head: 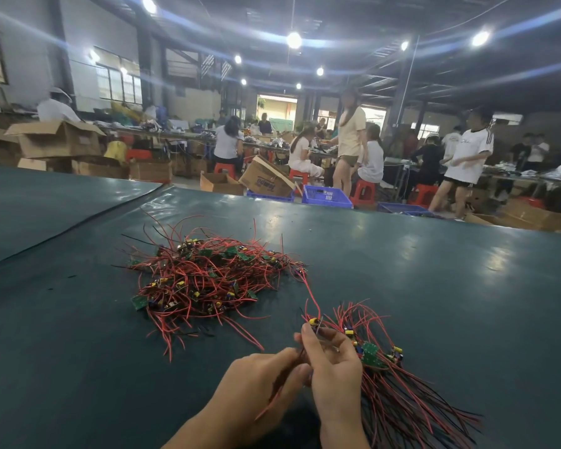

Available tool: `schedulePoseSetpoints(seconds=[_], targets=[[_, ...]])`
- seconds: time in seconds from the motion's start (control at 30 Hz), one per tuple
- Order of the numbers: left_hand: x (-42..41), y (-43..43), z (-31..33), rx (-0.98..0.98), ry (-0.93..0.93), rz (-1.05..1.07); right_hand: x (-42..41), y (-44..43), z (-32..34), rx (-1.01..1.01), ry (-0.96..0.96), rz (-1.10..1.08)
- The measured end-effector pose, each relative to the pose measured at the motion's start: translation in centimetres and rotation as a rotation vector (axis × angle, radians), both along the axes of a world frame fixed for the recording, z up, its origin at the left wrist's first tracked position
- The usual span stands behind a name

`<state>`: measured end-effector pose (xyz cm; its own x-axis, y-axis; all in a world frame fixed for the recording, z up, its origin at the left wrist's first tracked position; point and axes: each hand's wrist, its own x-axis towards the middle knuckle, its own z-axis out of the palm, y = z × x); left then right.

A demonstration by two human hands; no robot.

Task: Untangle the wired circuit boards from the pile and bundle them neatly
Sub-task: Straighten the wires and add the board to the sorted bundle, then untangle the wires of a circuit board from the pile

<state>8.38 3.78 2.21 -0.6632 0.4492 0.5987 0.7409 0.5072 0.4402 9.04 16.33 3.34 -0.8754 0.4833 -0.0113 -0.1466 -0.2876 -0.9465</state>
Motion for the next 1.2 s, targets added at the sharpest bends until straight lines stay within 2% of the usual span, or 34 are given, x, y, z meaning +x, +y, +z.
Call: schedulePoseSetpoints(seconds=[0.07, 0.13, 0.2, 0.3, 0.4, 0.47, 0.53, 0.63, 0.7, 0.87, 1.03, 1.2], targets=[[-0.1, -0.1, 0.2, -0.069, 0.108, -0.038, -0.2, 0.5, -0.1, -0.021, 0.005, -0.033], [-0.2, -0.4, 0.5, -0.154, 0.172, -0.053, -0.2, 1.3, 0.1, 0.062, 0.002, -0.08], [-0.6, -0.9, 0.6, -0.204, 0.155, -0.032, 0.2, 2.5, 0.2, 0.356, -0.013, -0.159], [-1.4, -1.7, 0.6, -0.138, 0.134, 0.11, 1.3, 3.8, 0.4, 0.976, -0.147, -0.245], [-2.7, -3.0, 0.7, -0.067, 0.185, 0.275, 2.0, 3.8, 0.6, 1.276, -0.379, -0.179], [-3.6, -4.1, 0.7, -0.007, 0.201, 0.396, 2.0, 3.7, 0.7, 1.323, -0.446, -0.162], [-4.3, -5.3, 0.8, 0.087, 0.235, 0.479, 2.0, 3.7, 0.6, 1.305, -0.426, -0.216], [-5.3, -6.9, 0.9, 0.165, 0.218, 0.579, 2.0, 3.2, 0.4, 1.262, -0.268, -0.273], [-6.2, -7.9, 0.4, 0.165, 0.134, 0.63, 2.1, 2.6, 0.3, 1.253, -0.157, -0.252], [-8.0, -9.6, -1.2, 0.139, -0.172, 0.592, 2.0, 1.8, -0.3, 1.267, -0.09, -0.084], [-8.7, -9.7, -1.6, 0.221, -0.214, 0.567, 1.8, 1.7, -0.7, 1.263, -0.073, -0.017], [-8.4, -9.3, -2.2, -0.006, -0.203, 0.641, 1.8, 1.2, -1.1, 1.248, -0.081, 0.059]])
